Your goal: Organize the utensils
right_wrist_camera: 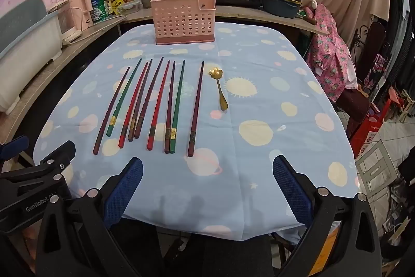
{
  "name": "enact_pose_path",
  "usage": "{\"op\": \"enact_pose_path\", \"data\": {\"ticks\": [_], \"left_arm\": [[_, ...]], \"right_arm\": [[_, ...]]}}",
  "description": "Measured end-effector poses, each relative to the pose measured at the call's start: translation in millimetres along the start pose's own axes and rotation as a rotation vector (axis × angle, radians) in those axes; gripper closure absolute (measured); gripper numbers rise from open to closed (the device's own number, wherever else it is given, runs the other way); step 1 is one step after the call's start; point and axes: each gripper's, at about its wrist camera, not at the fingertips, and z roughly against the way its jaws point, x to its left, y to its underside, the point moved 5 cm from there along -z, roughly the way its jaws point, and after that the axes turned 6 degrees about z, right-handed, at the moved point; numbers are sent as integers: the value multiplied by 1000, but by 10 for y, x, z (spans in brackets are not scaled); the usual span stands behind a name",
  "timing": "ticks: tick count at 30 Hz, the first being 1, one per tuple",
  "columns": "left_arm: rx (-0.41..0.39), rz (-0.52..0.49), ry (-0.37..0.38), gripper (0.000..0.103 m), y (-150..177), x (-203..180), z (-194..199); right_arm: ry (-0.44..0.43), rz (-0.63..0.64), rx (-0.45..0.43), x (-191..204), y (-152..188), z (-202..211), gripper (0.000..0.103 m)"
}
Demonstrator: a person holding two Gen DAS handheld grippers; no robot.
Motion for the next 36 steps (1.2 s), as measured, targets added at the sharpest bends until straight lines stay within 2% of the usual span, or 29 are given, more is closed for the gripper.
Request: {"op": "enact_pose_path", "data": {"ticks": [2,5,36], "left_arm": [[-1,13,23,8,-25,29,-2],[-30,-1,1,8,-4,-8,25],[-24,-14,1,8,2,-30,31]], "right_arm": [[1,2,-2,-1,0,6,7],[2,0,-4,0,-1,9,7],[6,3,-18,7,-26,38,7]]}}
